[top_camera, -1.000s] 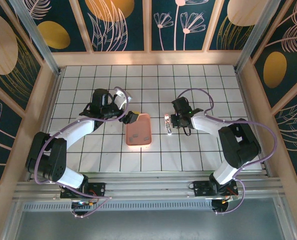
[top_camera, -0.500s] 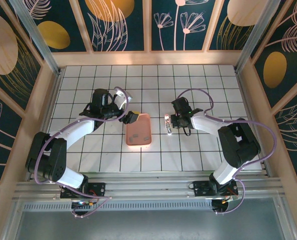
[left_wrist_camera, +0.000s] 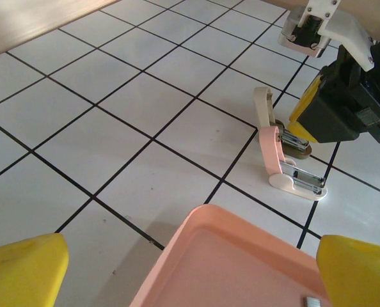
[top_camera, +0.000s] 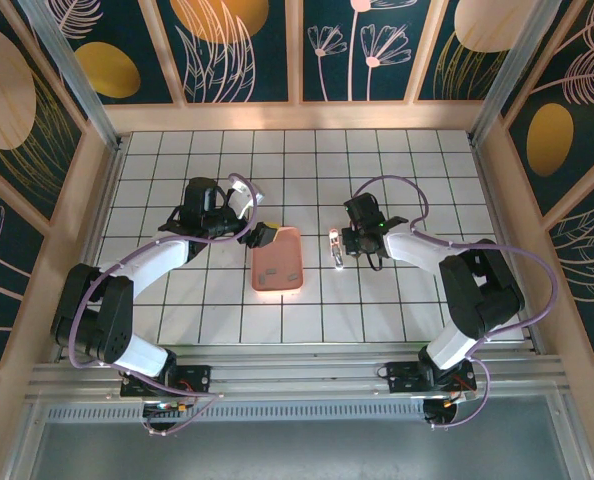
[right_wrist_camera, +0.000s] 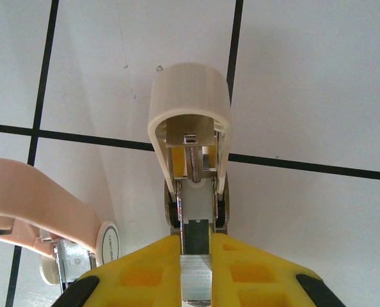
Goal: Load the staples into the stapler
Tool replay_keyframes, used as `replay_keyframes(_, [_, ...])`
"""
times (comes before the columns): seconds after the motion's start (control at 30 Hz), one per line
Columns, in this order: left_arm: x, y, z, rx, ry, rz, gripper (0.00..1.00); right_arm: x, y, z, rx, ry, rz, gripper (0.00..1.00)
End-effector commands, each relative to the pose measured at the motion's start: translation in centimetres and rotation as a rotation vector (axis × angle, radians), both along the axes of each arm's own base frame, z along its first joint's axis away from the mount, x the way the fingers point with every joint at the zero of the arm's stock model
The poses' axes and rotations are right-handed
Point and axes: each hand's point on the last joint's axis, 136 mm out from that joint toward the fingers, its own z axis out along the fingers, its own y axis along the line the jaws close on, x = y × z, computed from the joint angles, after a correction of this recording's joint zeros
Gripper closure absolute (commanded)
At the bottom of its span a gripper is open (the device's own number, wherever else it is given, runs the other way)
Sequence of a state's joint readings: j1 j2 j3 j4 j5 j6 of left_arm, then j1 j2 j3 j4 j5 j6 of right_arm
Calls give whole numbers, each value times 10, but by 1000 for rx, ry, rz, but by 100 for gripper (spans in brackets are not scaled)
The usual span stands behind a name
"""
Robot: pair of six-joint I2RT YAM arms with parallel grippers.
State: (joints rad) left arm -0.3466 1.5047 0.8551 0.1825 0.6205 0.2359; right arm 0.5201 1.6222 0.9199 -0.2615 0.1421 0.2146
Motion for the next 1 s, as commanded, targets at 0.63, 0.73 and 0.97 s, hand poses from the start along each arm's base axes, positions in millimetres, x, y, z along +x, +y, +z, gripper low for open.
replay_keyframes(0.63, [1, -5, 11, -9, -50, -28, 1, -3, -5, -13, -59, 12, 10, 86])
replay_keyframes(0.73, [1, -5, 12, -10, -53, -28, 1, -2, -4, -10, -55, 5, 13, 86])
replay_keyframes(0.97, [1, -5, 11, -9, -51, -28, 1, 2, -3, -4, -54, -22, 23, 86])
